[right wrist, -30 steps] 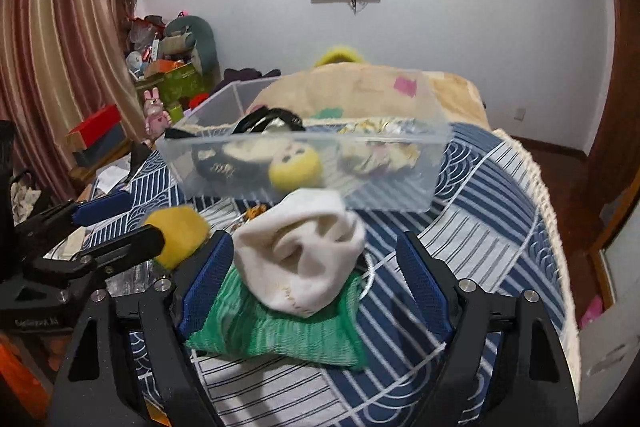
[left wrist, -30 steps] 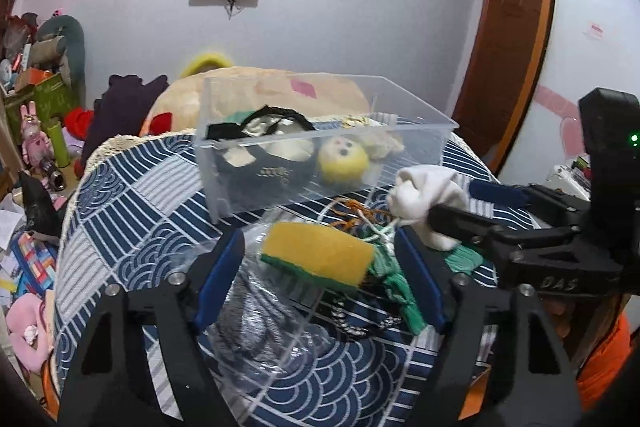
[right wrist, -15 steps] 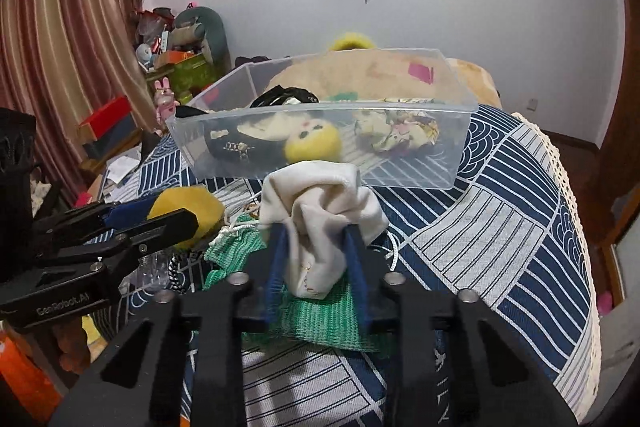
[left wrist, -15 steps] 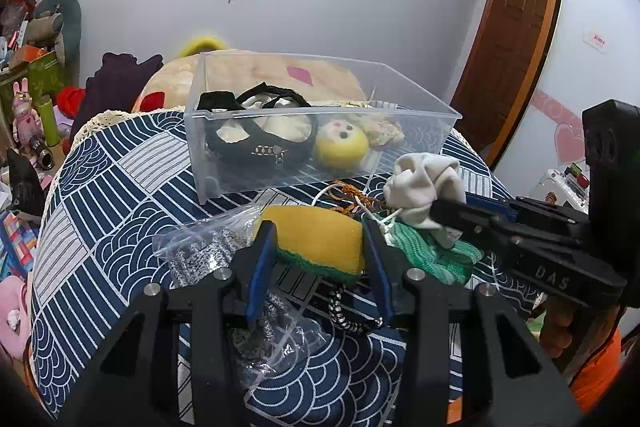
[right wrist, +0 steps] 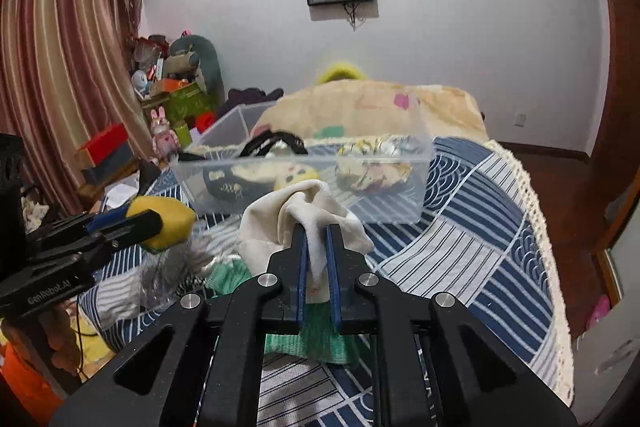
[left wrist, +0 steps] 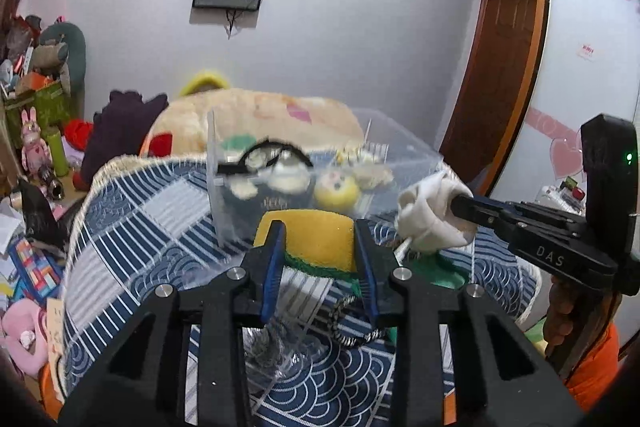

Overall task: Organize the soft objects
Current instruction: 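Grasp the yellow-green sponge with the left tool while the right tool grasps the white hat, then place the sponge and white hat into the clear box and release both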

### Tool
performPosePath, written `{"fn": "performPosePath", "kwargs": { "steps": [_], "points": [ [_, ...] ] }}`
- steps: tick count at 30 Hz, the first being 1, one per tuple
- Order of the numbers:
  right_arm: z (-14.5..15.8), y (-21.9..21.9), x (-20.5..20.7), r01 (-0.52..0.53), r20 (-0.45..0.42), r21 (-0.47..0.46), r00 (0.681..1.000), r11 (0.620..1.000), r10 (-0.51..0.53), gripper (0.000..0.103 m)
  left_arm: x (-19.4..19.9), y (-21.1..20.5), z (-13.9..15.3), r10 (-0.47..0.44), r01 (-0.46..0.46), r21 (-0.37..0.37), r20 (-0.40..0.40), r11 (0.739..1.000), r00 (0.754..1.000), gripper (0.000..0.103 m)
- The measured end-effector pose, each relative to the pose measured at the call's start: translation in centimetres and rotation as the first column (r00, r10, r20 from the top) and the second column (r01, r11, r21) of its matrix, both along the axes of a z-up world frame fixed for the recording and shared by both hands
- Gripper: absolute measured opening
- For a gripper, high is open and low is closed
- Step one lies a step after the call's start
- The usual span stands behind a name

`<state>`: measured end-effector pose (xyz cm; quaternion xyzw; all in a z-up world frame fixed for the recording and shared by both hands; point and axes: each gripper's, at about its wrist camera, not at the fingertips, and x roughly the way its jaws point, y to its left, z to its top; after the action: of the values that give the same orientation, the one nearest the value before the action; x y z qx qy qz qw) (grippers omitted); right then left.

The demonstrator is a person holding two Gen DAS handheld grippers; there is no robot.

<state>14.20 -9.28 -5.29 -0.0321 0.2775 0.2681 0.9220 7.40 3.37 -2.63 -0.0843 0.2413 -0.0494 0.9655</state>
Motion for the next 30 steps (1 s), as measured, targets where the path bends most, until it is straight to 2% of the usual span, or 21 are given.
{"fn": "performPosePath", "kwargs": {
  "steps": [6, 10, 13, 15, 16, 17, 18, 20, 21, 24, 28, 30],
  "points": [
    [2.0, -0.8, -0.2, 0.022, 0.061, 0.027, 0.998, 0.999, -0.024, 0.008, -0.2, 0.2, 2.8, 0.017, -0.019, 0.017, 0.093, 1.0, 0.996, 0.033],
    [3.5, -1.7, 0.0, 0.04, 0.1, 0.068, 0.994, 0.997, -0.046, 0.008, 0.3, 0.4, 4.0, 0.035, -0.038, 0.027, 0.121, 0.999, 0.992, 0.034],
    [3.8, -1.8, 0.3, 0.021, 0.099, 0.064, 0.995, 0.998, -0.028, 0.008, 1.0, 0.5, 4.1, 0.043, -0.048, 0.042, 0.118, 0.998, 0.992, 0.034],
    [3.2, -1.5, 0.6, 0.0, 0.062, 0.049, 0.998, 0.999, -0.003, 0.01, 1.3, 0.5, 4.1, 0.047, -0.053, 0.05, 0.115, 0.997, 0.992, 0.034],
    [2.8, -1.3, 0.8, -0.014, 0.038, 0.044, 0.999, 0.999, 0.012, 0.013, 1.5, 0.5, 4.0, 0.049, -0.055, 0.055, 0.113, 0.997, 0.992, 0.034],
    [2.4, -1.1, 0.9, -0.025, 0.016, 0.04, 1.0, 0.999, 0.025, 0.024, 1.7, 0.5, 3.9, 0.05, -0.057, 0.059, 0.109, 0.997, 0.993, 0.034],
    [1.8, -0.9, 0.9, -0.03, 0.0, 0.034, 1.0, 0.999, 0.03, 0.042, 1.8, 0.5, 3.7, 0.05, -0.057, 0.062, 0.105, 0.996, 0.993, 0.034],
    [0.8, -0.4, 1.0, -0.025, -0.012, 0.023, 1.0, 0.999, 0.025, 0.06, 2.0, 0.4, 3.5, 0.048, -0.056, 0.071, 0.099, 0.996, 0.994, 0.034],
    [0.5, -0.2, 1.0, -0.03, -0.021, 0.021, 0.999, 0.999, 0.03, 0.062, 2.0, 0.3, 3.4, 0.05, -0.058, 0.079, 0.099, 0.995, 0.994, 0.034],
    [-0.9, 0.9, 1.7, -0.066, -0.077, 0.009, 0.995, 0.998, 0.066, 0.062, 2.1, 0.2, 3.1, 0.051, -0.059, 0.089, 0.095, 0.994, 0.994, 0.034],
    [-3.1, 1.8, 2.6, -0.056, -0.143, -0.023, 0.988, 0.998, 0.052, 0.06, 2.2, 0.4, 2.9, 0.053, -0.061, 0.084, 0.091, 0.995, 0.994, 0.034],
    [-3.7, 1.6, 2.8, -0.062, -0.173, -0.012, 0.983, 0.998, 0.06, 0.035, 2.3, 0.5, 2.8, 0.056, -0.064, 0.086, 0.091, 0.994, 0.994, 0.034]
  ]
}}
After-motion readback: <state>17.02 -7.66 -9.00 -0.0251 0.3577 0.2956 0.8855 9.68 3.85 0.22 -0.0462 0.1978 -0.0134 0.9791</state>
